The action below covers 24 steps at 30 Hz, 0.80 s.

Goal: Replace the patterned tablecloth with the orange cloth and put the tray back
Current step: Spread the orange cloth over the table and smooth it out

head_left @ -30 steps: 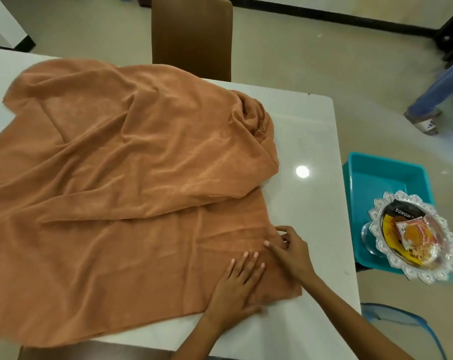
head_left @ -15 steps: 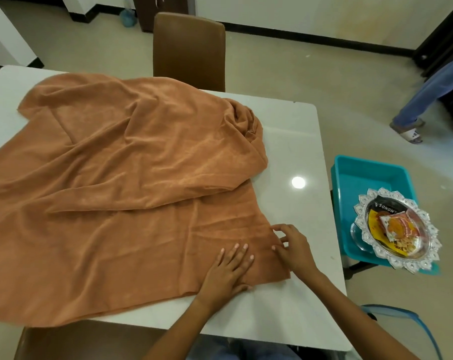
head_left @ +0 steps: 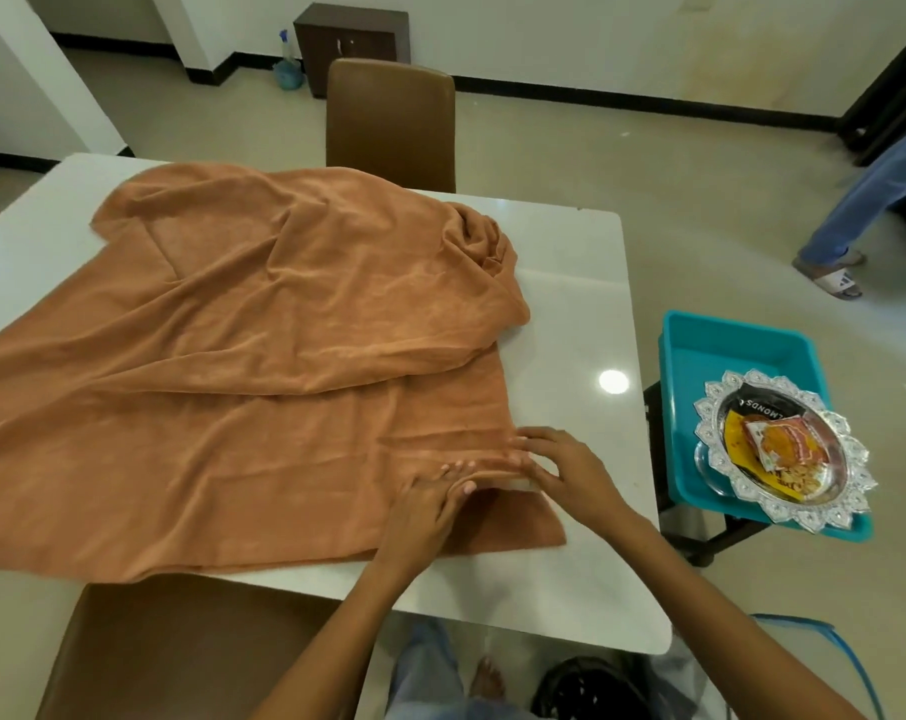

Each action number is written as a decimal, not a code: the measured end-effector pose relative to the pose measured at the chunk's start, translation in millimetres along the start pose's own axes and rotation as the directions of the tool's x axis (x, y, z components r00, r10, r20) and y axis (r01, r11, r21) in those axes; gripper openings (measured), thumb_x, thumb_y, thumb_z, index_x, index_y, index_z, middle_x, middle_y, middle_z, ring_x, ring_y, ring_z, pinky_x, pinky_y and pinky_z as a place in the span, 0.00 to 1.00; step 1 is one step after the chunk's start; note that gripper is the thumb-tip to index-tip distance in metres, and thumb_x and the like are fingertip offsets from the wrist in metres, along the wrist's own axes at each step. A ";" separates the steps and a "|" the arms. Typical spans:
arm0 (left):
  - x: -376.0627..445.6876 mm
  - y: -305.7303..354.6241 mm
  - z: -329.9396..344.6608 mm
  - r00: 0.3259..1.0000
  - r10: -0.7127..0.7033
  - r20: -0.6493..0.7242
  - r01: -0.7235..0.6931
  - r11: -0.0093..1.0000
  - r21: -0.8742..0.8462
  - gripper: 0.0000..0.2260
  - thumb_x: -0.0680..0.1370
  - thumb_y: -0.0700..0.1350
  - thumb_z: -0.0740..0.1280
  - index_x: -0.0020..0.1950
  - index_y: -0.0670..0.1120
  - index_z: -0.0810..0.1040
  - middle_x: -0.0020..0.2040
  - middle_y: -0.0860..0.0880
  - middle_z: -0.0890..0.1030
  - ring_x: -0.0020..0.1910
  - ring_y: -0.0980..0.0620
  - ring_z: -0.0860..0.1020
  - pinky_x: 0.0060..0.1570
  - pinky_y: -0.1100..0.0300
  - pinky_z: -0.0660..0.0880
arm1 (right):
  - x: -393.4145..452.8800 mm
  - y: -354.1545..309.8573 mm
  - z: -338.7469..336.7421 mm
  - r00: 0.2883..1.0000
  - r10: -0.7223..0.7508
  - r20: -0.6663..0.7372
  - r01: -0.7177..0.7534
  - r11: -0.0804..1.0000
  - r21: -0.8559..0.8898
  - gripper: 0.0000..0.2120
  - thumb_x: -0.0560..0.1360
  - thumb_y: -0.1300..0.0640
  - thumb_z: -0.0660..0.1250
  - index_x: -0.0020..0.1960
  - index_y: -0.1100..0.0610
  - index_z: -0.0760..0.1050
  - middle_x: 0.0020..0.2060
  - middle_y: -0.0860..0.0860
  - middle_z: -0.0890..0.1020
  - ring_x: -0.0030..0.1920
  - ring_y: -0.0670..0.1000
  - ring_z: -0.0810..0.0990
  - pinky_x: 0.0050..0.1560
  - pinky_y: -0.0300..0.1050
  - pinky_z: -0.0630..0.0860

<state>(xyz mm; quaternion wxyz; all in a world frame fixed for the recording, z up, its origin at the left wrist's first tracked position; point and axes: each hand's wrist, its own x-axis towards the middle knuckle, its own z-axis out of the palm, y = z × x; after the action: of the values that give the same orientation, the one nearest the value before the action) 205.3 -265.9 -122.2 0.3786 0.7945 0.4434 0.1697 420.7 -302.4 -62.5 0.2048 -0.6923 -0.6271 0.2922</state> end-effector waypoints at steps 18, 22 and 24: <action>-44.3 -2.2 30.6 0.981 -0.061 -0.182 0.139 0.879 0.455 0.31 0.80 0.61 0.50 0.78 0.44 0.54 0.78 0.45 0.50 0.77 0.46 0.50 0.73 0.51 0.41 | 92.0 -59.7 -52.0 0.978 -0.161 -0.132 0.152 0.986 -0.073 0.10 0.73 0.59 0.68 0.52 0.50 0.83 0.44 0.53 0.85 0.43 0.56 0.82 0.47 0.52 0.79; -36.6 2.0 19.0 0.741 -0.520 -0.424 0.613 0.782 0.111 0.46 0.74 0.71 0.45 0.75 0.34 0.48 0.75 0.33 0.49 0.74 0.35 0.52 0.68 0.35 0.52 | 98.5 -56.9 -45.9 0.971 -0.172 -0.169 0.171 0.985 -0.021 0.12 0.73 0.62 0.68 0.52 0.49 0.83 0.44 0.51 0.85 0.42 0.50 0.82 0.47 0.48 0.78; -30.7 -5.5 22.2 0.719 -0.579 -0.386 0.652 0.753 0.085 0.50 0.72 0.74 0.43 0.75 0.32 0.47 0.75 0.31 0.50 0.73 0.34 0.53 0.67 0.34 0.55 | 102.8 -59.1 -44.0 0.969 -0.171 -0.176 0.175 0.985 0.008 0.13 0.74 0.64 0.67 0.52 0.50 0.83 0.45 0.50 0.85 0.39 0.39 0.78 0.47 0.39 0.75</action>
<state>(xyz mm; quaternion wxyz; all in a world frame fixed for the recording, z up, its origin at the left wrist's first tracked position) 198.7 -299.7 -138.9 0.2440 0.5952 0.7566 0.1170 409.9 -189.6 -6.5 0.2919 -0.6556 -0.6612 0.2188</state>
